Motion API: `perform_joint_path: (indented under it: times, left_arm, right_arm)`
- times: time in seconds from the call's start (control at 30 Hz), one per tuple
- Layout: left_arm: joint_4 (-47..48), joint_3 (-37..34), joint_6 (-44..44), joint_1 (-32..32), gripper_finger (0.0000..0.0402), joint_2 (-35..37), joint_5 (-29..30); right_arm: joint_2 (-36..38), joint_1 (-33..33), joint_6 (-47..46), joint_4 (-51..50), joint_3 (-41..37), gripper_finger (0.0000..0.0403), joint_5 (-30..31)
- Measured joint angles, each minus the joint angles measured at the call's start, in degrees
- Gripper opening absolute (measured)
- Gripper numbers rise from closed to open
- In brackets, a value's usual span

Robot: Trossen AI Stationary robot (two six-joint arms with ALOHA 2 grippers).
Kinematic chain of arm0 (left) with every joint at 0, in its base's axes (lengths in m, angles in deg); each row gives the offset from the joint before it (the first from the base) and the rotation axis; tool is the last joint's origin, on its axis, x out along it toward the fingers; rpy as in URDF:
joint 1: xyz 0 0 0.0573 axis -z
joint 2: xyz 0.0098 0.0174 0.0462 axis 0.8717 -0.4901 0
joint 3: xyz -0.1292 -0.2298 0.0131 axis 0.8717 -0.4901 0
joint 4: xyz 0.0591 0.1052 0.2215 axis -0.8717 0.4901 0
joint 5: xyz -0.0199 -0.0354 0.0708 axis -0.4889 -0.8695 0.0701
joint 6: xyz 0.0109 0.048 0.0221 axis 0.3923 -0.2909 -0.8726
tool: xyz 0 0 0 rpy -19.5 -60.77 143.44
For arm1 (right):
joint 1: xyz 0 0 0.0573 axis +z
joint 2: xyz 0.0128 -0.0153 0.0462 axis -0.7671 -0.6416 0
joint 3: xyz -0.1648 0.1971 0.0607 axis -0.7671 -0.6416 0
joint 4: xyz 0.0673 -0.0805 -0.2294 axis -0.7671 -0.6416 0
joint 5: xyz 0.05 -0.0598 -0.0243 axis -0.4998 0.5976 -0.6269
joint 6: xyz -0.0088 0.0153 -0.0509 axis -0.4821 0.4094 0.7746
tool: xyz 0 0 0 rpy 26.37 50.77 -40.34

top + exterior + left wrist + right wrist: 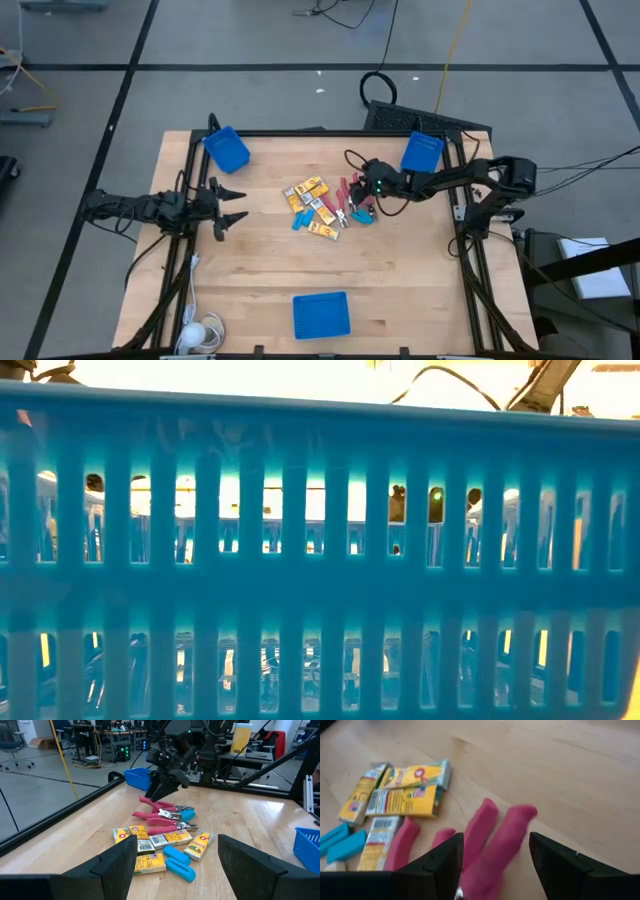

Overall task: Pick & Place School Supplies
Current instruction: Put the pink ticket punch into the left blue bin

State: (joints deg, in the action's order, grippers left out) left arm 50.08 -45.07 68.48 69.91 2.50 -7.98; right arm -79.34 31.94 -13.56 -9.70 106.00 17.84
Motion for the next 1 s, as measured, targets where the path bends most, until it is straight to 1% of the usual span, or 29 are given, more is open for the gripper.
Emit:
perform_joint_path:
  times: [0.03,0.17,0.3,0.47,0.63,0.8,0.87,1.0]
  left_arm:
    - [-0.04,0.00,-0.02,0.00,0.0280,0.00,0.02]
    - [-0.03,0.00,-0.01,-0.01,0.0280,0.00,0.02]
    - [-0.02,0.00,-0.02,0.00,0.0280,0.00,0.00]
    - [-0.02,0.00,-0.02,-0.01,0.0280,-0.02,0.00]
    - [0.00,-0.02,-0.02,-0.02,0.0280,0.00,-0.02]
    - [-0.03,0.00,-0.01,-0.01,0.0280,-0.01,-0.02]
    - [-0.01,0.00,-0.02,-0.02,0.0280,0.00,0.00]
    - [-0.04,0.00,-0.02,-0.02,0.0280,0.00,0.00]
  right_arm:
    - [-0.80,-0.16,0.01,0.94,0.02,0.0218,-0.12]
    - [-3.69,-0.94,0.02,4.69,0.00,0.0209,-4.33]
    - [-4.13,-1.05,0.31,5.69,0.00,0.0187,-5.82]
    - [-2.77,-1.02,2.42,5.66,0.00,0.0137,-6.00]
    - [-2.44,-0.99,7.66,5.78,0.00,0.0075,-6.23]
    - [-0.14,-0.98,14.66,5.51,0.00,0.0074,-7.97]
    - [2.80,-0.97,17.14,4.76,-0.11,0.0074,-8.93]
    - [9.75,0.73,21.77,4.92,-0.07,0.0074,-8.86]
